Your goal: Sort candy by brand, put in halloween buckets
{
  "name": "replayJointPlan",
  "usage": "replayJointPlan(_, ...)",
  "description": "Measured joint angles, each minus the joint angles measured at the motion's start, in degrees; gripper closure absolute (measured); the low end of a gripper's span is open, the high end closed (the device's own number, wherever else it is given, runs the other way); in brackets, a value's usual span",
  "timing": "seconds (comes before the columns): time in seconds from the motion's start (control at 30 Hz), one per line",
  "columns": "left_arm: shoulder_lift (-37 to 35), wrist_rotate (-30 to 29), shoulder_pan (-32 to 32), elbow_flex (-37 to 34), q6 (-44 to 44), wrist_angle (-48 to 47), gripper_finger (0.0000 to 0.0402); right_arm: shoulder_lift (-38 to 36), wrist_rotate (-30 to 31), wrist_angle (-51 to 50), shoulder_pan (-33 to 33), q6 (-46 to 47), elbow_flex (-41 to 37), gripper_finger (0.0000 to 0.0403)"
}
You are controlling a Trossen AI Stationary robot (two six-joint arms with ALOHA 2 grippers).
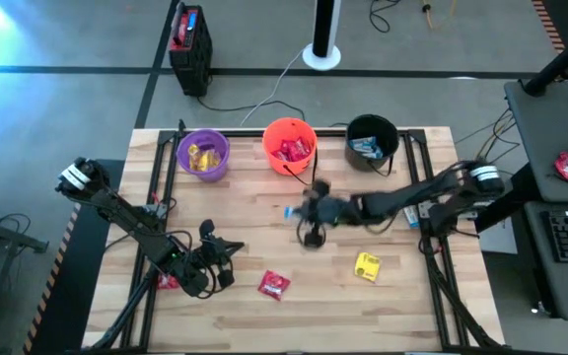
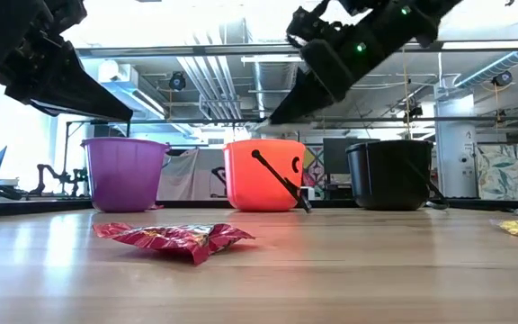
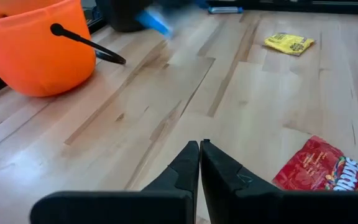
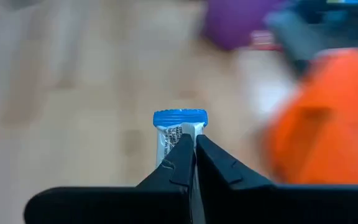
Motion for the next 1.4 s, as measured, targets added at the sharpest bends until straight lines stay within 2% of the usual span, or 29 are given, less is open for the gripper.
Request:
replayJointPlan(0.13, 0.0, 0.0, 0.1, 0.0, 0.0, 0.1, 0.0402, -7.4, 7.7, -5.4, -6.0, -1.7, 0.0, 0.0394)
replayJointPlan(0.27, 0.0, 0.0, 0.1, 0.0, 0.0, 0.1, 0.0402, -13.6, 18.0, -12.0, -13.0, 0.1, 0.0, 0.0394)
replayJointPlan(0.37, 0.0, 0.0, 0.1, 0.0, 0.0, 0.1, 0.0402, -17.0, 26.4, -19.3, -18.9, 5.3, 0.0, 0.0394)
replayJointPlan(0.5, 0.0, 0.0, 0.1, 0.0, 1.0, 0.1, 0.0402, -18.4, 32.1, -29.4, -26.8, 15.7, 0.0, 0.0394)
replayJointPlan(0.6, 0.0, -0.2, 0.1, 0.0, 1.8, 0.1, 0.0402, -17.5, 31.3, -33.2, -32.1, 22.9, 0.0, 0.0394)
replayJointPlan(0.7, 0.0, -0.4, 0.1, 0.0, 2.0, 0.1, 0.0402, -15.8, 26.8, -33.4, -35.6, 23.9, 0.0, 0.0394)
replayJointPlan(0.87, 0.0, -0.4, 0.1, 0.0, 2.0, 0.1, 0.0402, -14.0, 25.6, -32.9, -37.3, 23.9, 0.0, 0.0381)
replayJointPlan(0.97, 0.0, -0.5, 0.1, 0.0, 2.5, 0.1, 0.0402, -13.8, 22.9, -32.8, -37.7, 23.9, 0.0, 0.0353)
replayJointPlan(1.23, 0.0, -1.3, 0.1, 0.0, 3.9, 0.1, 0.0402, -14.2, 22.5, -32.8, -37.5, 23.9, 0.1, 0.0252)
replayJointPlan(1.4, 0.0, -0.6, 0.1, 0.1, 3.6, 0.3, 0.0402, -17.2, 20.1, -32.6, -32.7, 23.8, 0.1, 0.0216)
